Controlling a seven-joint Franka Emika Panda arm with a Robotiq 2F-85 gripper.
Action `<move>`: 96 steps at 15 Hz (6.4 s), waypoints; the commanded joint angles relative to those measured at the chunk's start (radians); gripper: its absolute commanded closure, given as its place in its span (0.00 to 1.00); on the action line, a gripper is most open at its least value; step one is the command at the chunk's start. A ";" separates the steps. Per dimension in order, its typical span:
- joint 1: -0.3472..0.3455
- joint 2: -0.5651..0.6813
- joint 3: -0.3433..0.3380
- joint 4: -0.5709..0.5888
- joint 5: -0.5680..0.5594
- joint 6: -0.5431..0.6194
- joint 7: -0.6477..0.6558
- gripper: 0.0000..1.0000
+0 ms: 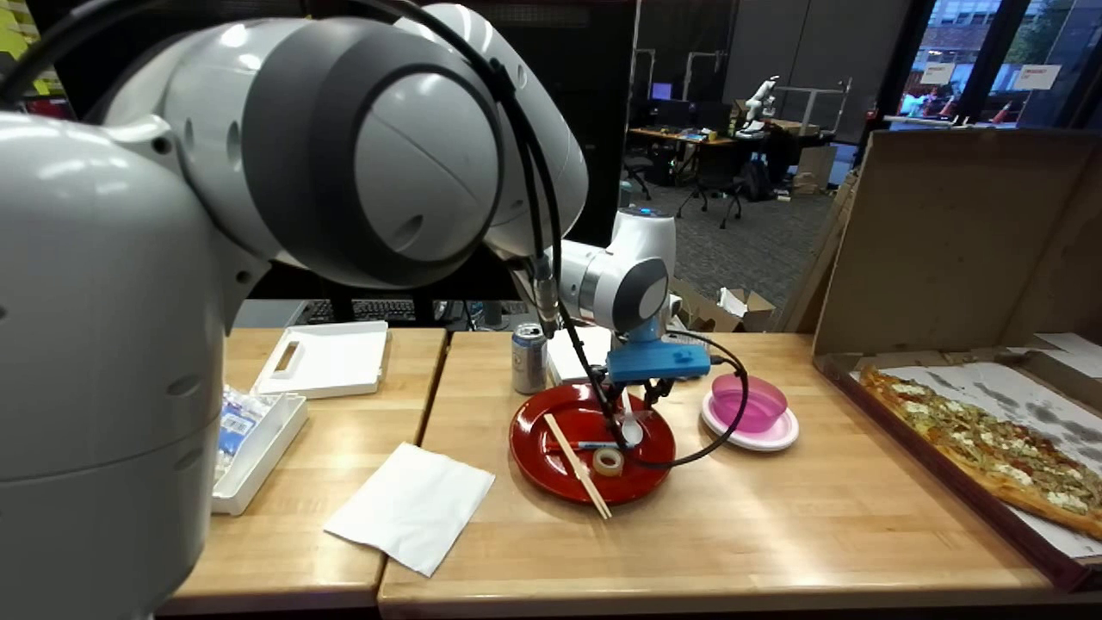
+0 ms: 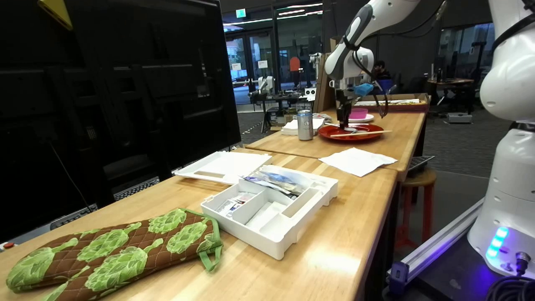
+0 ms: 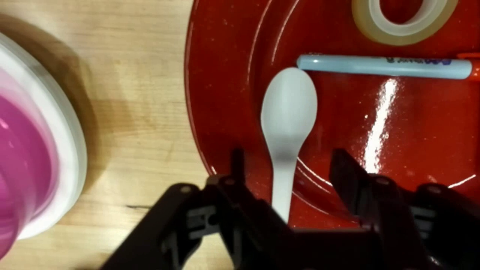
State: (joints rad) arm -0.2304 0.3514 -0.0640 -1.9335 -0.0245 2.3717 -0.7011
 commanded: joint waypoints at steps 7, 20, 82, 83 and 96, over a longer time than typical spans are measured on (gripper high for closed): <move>0.000 -0.025 0.004 -0.026 -0.005 0.017 -0.003 0.62; -0.005 -0.051 0.003 -0.061 0.000 0.064 -0.006 0.97; 0.049 -0.122 -0.003 -0.176 -0.077 0.107 0.108 0.18; 0.048 -0.115 -0.002 -0.166 -0.077 0.097 0.108 0.18; 0.044 -0.068 0.001 -0.102 -0.079 0.044 0.111 0.34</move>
State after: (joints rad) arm -0.1814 0.2783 -0.0666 -2.0584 -0.1123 2.4453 -0.5957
